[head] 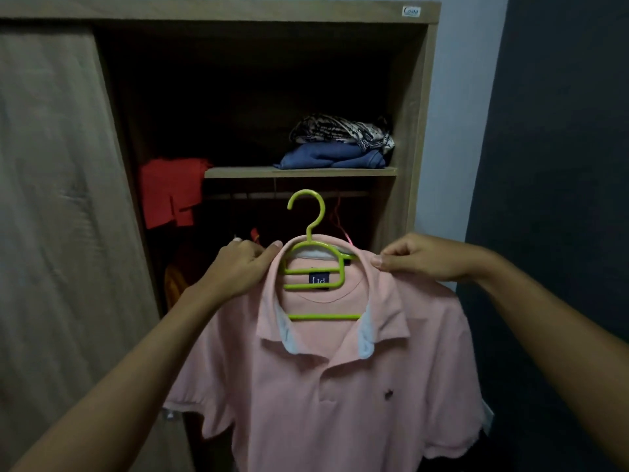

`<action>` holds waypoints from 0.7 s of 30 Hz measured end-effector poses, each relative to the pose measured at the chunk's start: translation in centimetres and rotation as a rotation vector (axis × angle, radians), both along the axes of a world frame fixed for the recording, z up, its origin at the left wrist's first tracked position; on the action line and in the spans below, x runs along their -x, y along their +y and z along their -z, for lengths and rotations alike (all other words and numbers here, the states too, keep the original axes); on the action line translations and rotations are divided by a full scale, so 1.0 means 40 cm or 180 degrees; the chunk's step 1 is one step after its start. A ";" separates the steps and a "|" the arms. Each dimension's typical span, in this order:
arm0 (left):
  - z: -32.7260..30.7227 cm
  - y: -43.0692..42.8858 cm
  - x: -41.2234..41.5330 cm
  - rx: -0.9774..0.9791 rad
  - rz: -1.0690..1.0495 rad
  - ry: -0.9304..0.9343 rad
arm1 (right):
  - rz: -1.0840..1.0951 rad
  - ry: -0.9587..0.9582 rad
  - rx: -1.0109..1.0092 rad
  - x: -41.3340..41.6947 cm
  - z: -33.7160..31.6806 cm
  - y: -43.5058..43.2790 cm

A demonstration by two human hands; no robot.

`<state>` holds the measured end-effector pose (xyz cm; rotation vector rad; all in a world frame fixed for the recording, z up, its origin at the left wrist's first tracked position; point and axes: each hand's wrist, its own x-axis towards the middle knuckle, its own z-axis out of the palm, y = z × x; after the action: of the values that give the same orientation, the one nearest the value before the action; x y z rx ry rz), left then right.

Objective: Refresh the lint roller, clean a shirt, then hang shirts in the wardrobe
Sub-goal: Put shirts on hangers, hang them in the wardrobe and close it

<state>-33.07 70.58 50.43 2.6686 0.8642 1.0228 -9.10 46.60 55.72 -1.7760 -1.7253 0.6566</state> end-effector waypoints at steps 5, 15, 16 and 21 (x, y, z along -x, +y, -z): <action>0.034 0.010 -0.025 0.0055 0.0079 0.0193 | 0.0110 -0.0116 0.0177 -0.015 0.008 0.023; 0.071 0.106 -0.050 0.0317 -0.0428 0.0125 | 0.0869 -0.0192 0.0272 -0.040 0.067 0.117; 0.072 0.117 -0.057 0.0347 -0.0481 0.0125 | 0.0980 -0.0084 0.0226 -0.035 0.073 0.135; 0.083 0.185 -0.099 0.0596 -0.0612 0.0189 | 0.1258 0.0525 -0.0048 0.012 0.112 0.250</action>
<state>-29.10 77.99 47.12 2.5081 1.1851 0.8551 -9.57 56.58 51.25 -1.9194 -1.2196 0.5947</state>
